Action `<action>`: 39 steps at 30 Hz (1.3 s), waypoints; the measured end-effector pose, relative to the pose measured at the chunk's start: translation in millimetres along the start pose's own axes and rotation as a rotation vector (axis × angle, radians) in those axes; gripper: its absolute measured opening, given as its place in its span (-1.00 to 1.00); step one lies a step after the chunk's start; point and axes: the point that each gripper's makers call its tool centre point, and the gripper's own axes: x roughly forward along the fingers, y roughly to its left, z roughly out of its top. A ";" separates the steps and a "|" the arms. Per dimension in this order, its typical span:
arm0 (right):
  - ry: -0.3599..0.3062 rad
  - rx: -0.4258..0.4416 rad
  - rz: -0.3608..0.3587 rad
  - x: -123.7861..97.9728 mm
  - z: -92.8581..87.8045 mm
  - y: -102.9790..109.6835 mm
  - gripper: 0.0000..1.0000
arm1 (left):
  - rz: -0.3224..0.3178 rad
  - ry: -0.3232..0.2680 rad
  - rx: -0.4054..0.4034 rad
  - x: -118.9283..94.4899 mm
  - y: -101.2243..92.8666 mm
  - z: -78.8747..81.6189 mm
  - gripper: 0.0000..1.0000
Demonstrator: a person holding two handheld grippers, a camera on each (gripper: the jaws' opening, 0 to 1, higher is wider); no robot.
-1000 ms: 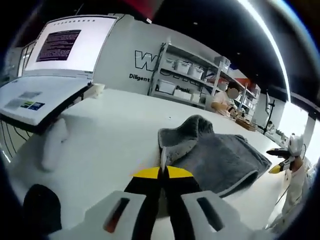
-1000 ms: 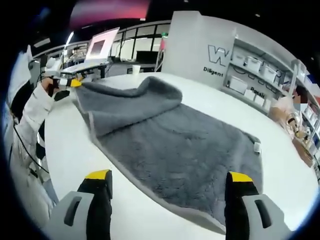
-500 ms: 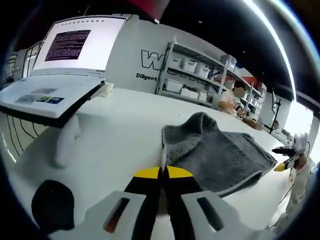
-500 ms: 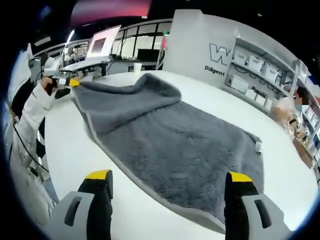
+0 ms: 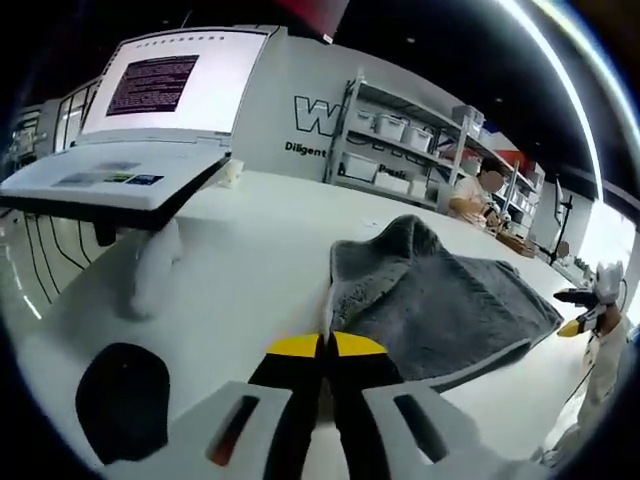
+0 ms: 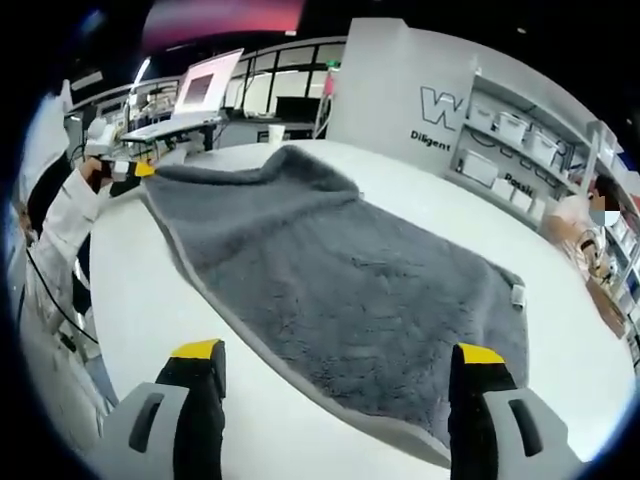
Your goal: Open the folded towel by lifting each exposed corner and separating the folded layers until the towel lies flat within the target outline without major curled edges
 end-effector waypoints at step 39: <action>-0.044 0.054 -0.026 -17.2 0.8 -17.1 0.85 | 0.005 -0.006 0.128 -14.4 -12.6 9.1 -0.59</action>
